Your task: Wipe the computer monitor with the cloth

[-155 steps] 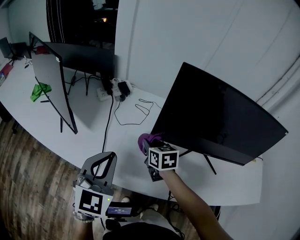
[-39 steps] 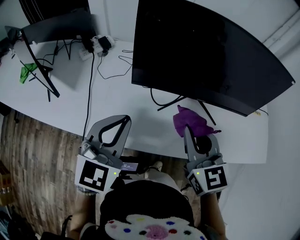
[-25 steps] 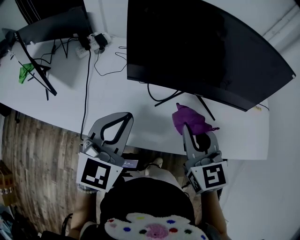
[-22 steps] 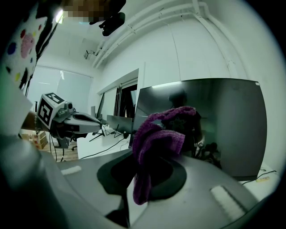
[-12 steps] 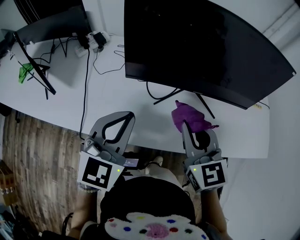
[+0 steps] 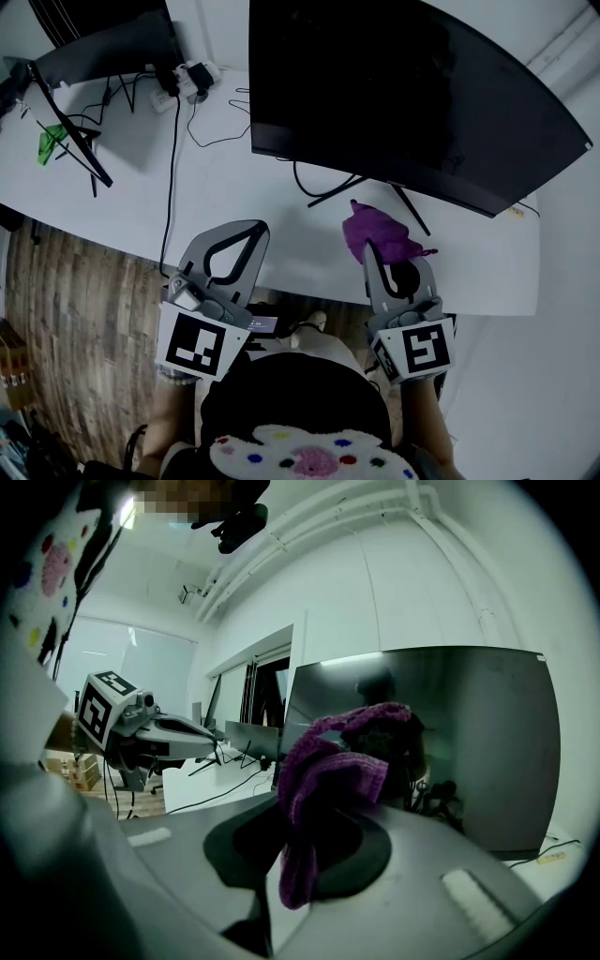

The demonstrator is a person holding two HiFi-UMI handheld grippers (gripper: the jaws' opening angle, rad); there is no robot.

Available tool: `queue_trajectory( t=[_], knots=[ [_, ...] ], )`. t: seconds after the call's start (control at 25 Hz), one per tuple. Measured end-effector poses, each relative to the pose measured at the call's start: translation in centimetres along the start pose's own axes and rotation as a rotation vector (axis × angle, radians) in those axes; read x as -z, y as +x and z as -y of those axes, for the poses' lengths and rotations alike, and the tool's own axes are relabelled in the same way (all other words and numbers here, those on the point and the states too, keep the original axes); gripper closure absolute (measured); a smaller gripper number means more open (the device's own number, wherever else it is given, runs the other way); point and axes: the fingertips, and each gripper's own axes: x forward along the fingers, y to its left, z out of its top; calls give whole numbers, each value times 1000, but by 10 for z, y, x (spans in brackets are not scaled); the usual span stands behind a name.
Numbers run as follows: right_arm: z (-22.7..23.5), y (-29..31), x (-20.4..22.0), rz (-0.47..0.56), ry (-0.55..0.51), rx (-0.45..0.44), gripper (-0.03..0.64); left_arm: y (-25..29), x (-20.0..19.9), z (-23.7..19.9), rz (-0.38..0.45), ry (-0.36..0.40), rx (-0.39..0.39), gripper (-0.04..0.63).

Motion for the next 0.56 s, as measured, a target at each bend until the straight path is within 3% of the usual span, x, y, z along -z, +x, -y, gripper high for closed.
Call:
queue_trajectory(
  t=[0.56],
  knots=[
    [-5, 0, -1, -4, 0, -21, 558, -3, -4, 0, -1, -2, -11, 591]
  ],
)
